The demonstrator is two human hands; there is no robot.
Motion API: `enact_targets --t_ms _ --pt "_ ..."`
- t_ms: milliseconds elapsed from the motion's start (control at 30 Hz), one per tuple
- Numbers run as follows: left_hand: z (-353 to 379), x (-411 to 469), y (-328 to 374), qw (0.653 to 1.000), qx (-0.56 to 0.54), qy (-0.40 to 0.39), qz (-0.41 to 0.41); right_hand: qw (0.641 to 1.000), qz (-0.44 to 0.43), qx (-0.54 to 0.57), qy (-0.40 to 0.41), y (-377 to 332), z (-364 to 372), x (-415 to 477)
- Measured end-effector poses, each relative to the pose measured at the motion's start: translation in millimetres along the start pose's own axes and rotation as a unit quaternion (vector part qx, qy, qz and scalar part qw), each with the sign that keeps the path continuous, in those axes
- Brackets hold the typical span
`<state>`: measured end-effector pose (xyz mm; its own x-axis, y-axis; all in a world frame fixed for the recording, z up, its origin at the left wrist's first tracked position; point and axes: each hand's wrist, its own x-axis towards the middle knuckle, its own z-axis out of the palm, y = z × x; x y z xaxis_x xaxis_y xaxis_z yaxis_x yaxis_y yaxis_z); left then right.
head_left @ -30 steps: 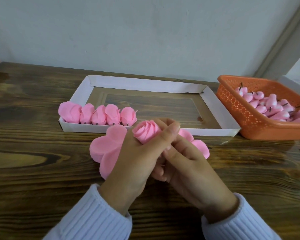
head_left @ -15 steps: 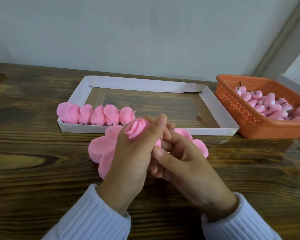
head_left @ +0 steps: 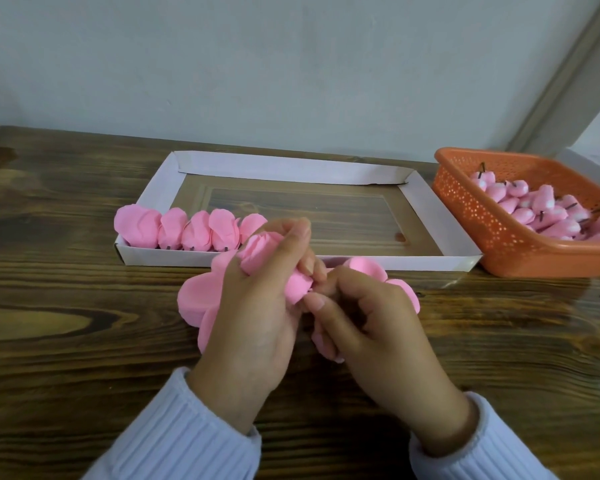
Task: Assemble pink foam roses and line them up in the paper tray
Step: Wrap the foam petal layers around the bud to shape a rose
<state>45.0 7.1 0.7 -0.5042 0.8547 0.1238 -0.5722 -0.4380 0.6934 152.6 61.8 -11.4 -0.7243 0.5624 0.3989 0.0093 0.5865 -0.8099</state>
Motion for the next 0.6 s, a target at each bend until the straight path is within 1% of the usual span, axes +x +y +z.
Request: enact_targets --t_ms 100,233,300,367,400,467,533,600 --pt "-2 4 1 0.998 -0.047 0.033 -0.021 0.999 -0.010 -0.036 -0.002 -1 1 0" --pt "-3 7 3 0.995 -0.070 0.060 -0.032 0.998 -0.024 -0.058 -0.009 0 1 1" --pt "-4 6 3 0.994 -0.086 0.068 -0.029 0.998 -0.018 -0.051 -0.008 -1 2 1" --pt "-5 6 4 0.993 -0.092 0.065 -0.027 1.000 0.003 -0.005 0.010 -2 4 1" --pt "-6 7 3 0.994 -0.087 0.058 -0.026 0.999 0.014 0.037 0.019 -3 5 0" --pt "-4 4 2 0.998 -0.042 0.044 -0.018 0.992 0.032 0.115 0.027 -5 8 0" --pt "0 1 -1 0.999 0.029 0.028 0.007 0.988 0.031 0.147 0.018 -5 12 -1" --pt "3 -2 -2 0.995 0.095 0.009 0.025 0.985 0.025 0.168 0.025 -6 16 -1"
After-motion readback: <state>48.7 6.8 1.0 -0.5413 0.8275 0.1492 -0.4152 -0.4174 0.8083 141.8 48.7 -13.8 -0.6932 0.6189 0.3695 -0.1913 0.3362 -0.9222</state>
